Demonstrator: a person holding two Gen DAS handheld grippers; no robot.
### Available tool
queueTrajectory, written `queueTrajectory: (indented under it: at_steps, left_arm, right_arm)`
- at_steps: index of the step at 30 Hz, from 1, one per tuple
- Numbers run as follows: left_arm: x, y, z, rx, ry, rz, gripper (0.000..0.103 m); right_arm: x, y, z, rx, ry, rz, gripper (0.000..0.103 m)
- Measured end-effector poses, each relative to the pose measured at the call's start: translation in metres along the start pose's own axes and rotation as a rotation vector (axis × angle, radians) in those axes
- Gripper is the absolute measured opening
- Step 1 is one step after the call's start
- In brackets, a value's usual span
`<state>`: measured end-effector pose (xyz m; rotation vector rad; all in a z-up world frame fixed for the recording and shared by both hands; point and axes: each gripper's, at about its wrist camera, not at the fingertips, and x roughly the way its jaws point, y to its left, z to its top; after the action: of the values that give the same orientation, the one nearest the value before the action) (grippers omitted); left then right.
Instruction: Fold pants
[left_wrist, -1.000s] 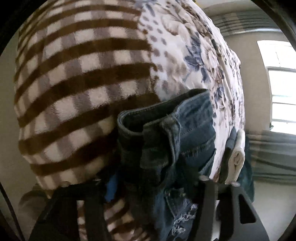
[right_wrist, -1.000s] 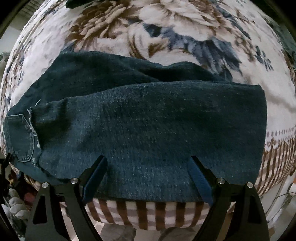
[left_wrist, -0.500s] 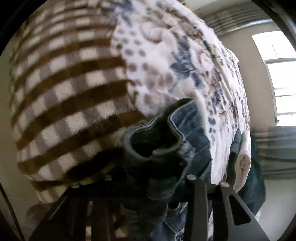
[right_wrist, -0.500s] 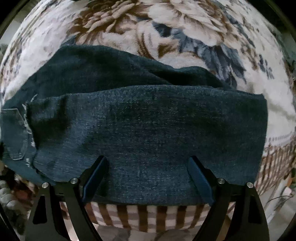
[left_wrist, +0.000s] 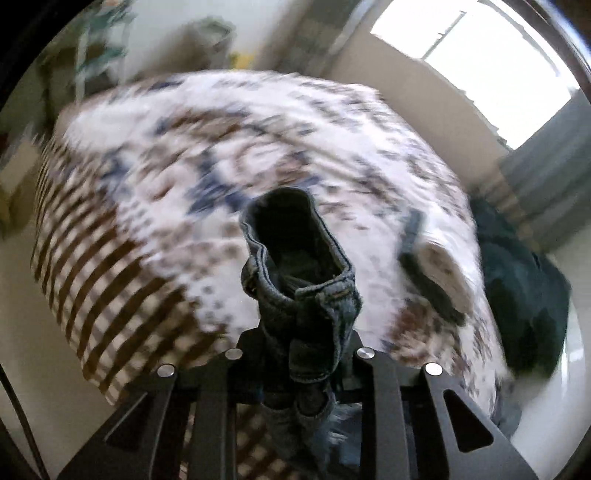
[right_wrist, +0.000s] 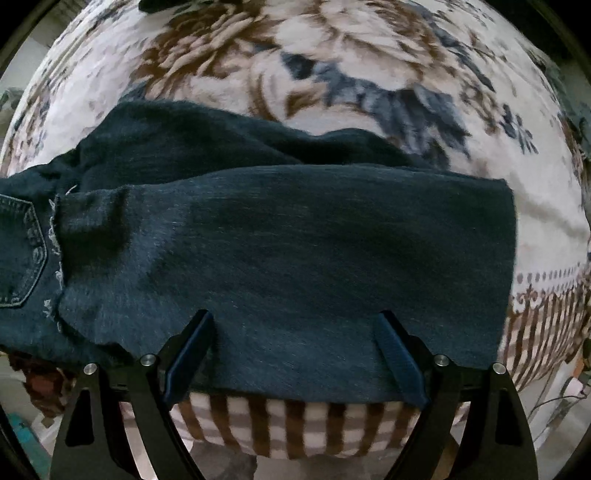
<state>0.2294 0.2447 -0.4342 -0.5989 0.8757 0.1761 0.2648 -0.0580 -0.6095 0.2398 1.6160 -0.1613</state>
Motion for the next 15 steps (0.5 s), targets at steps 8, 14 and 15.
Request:
queueTrajectory:
  at_steps: [8,14,15]
  left_arm:
    - [-0.023,-0.130,-0.058,0.316,0.001,-0.105,0.021]
    - [0.027,-0.207,-0.152,0.569,0.198,-0.139,0.021]
    - [0.040,-0.213,-0.169,0.617,0.231,-0.122,0.021]
  right_arm:
    - [-0.033,-0.079,-0.002,0.061,-0.045,0.050,0.091]
    - [-0.040,-0.163,-0.001,0.179,-0.060,0.062,0.091]
    - [-0.039,-0.179,-0.001,0.199,-0.057,0.065,0.091]
